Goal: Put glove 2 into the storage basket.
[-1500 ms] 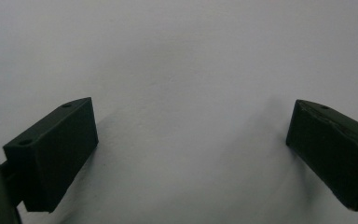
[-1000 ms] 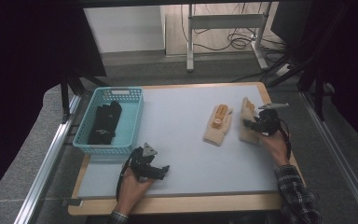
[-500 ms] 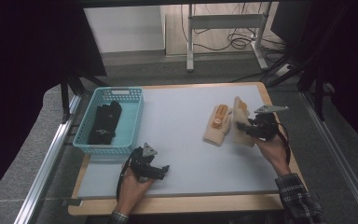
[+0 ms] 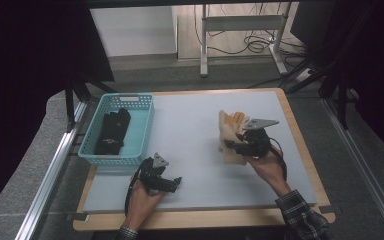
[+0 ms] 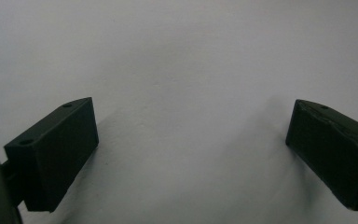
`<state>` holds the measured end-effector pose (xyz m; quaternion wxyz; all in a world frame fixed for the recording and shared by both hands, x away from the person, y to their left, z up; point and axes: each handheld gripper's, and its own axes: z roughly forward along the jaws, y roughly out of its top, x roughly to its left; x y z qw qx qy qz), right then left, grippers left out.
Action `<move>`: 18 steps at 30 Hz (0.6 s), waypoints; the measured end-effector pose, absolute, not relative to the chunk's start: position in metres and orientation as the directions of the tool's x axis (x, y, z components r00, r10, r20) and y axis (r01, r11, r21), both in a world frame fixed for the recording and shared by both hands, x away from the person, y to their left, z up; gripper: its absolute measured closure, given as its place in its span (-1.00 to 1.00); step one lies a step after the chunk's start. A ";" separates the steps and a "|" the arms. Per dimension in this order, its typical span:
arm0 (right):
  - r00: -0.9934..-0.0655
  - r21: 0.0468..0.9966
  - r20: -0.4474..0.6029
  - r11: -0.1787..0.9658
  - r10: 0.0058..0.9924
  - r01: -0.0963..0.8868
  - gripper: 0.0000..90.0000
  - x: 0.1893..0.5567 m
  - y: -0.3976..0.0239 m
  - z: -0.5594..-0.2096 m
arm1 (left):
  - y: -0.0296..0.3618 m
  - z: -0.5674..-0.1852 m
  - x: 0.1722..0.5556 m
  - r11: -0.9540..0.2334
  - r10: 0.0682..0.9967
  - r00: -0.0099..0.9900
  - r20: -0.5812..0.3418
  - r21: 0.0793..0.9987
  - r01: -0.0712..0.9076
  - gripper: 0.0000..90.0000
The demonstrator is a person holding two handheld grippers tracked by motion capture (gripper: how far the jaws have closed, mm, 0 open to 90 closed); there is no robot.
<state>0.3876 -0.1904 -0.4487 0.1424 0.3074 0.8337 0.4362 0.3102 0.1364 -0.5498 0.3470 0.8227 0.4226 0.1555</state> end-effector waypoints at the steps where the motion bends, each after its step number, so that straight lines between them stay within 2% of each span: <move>1: -0.779 0.814 0.035 0.434 0.626 0.386 0.32 0.386 -0.184 -0.450 | 0.136 -0.550 0.310 -0.402 0.803 0.594 -0.037 0.702 0.587 -0.94; 9: -0.810 0.792 0.052 0.470 0.584 0.390 0.31 0.383 -0.133 -0.477 | 0.136 -0.550 0.310 -0.397 0.804 0.593 -0.043 0.703 0.590 -0.94; 14: -0.809 0.776 0.054 0.485 0.585 0.403 0.26 0.380 -0.116 -0.496 | 0.137 -0.550 0.310 -0.403 0.803 0.595 -0.040 0.700 0.590 -0.94; 17: -0.806 0.760 0.068 0.493 0.588 0.424 0.04 0.376 -0.111 -0.507 | 0.137 -0.550 0.310 -0.403 0.803 0.595 -0.040 0.699 0.590 -0.94; 18: -0.807 0.748 0.081 0.500 0.585 0.437 -0.13 0.375 -0.110 -0.510 | 0.137 -0.550 0.310 -0.404 0.802 0.595 -0.039 0.699 0.590 -0.94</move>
